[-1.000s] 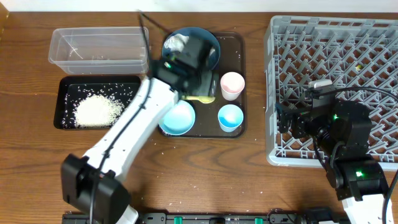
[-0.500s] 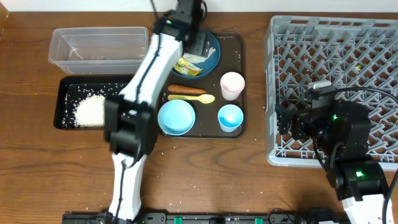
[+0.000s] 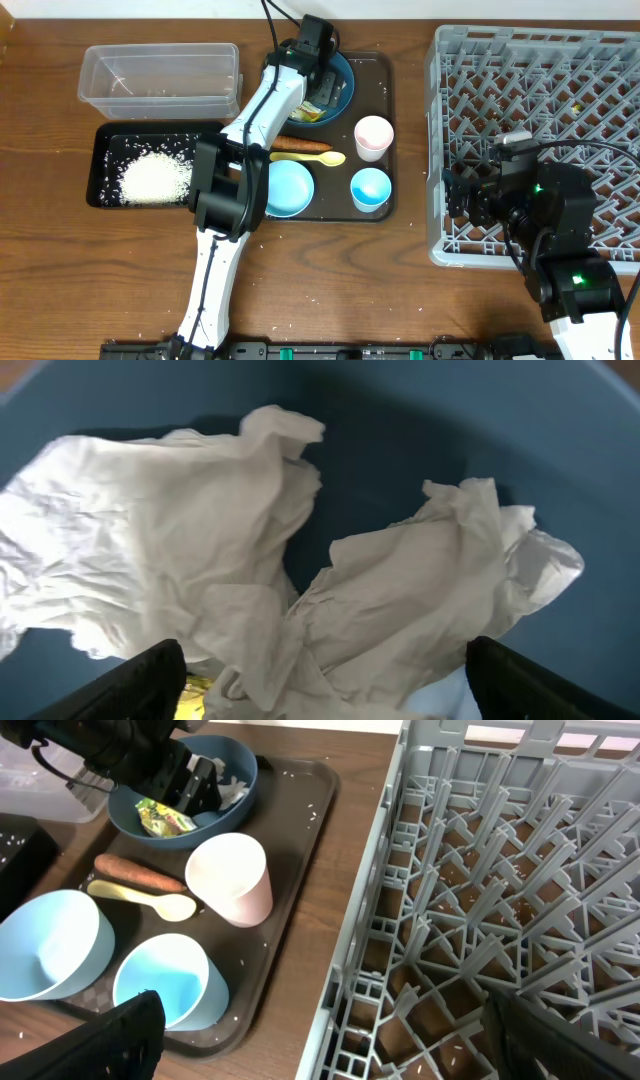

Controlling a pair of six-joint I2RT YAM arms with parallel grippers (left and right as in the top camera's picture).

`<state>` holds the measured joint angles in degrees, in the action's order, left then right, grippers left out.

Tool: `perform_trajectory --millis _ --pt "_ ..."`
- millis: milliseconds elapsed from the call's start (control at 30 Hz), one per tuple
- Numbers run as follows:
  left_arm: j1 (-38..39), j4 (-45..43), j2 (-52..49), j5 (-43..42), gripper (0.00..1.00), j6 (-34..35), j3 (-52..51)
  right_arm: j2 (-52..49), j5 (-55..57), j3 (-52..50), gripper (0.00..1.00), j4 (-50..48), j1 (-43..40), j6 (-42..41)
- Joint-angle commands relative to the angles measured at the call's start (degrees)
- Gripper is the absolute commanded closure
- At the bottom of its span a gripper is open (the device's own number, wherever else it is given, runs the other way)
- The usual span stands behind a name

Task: Sort waste into correct bins and load items into the dishwasher rack
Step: 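Grasp the white tissues on the blue plate with the left gripper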

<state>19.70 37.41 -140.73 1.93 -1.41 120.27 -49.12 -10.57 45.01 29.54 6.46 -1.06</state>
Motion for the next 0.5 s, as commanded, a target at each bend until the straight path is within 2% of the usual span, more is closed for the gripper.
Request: perform_trajectory --millis 0,67,200,267,333,367,467 --pt "-0.1 0.0 -2.4 1.8 0.23 -0.9 1.8 0.1 -0.4 0.9 0.01 0.1 0.5 -0.6" --pt "-0.1 0.0 -2.6 1.8 0.39 -0.9 1.8 0.1 -0.4 0.9 0.01 0.1 0.5 -0.6" --pt "-0.1 -0.3 -3.0 1.8 0.57 -0.9 1.8 0.1 -0.4 0.9 0.01 0.1 0.5 -0.6" --pt "-0.1 -0.2 -3.2 1.8 0.71 -0.9 1.8 0.1 -0.4 0.9 0.01 0.1 0.5 -0.6" --pt "-0.1 0.4 -3.2 1.8 0.91 -0.9 1.8 0.1 -0.4 0.9 0.01 0.1 0.5 -0.6" --pt "-0.1 0.8 -2.8 1.8 0.94 -0.6 1.9 0.1 -0.4 0.9 0.01 0.1 0.5 -0.6" --pt "-0.1 2.9 -0.7 1.8 0.94 1.2 2.8 0.1 -0.4 0.9 0.01 0.1 0.5 -0.6"
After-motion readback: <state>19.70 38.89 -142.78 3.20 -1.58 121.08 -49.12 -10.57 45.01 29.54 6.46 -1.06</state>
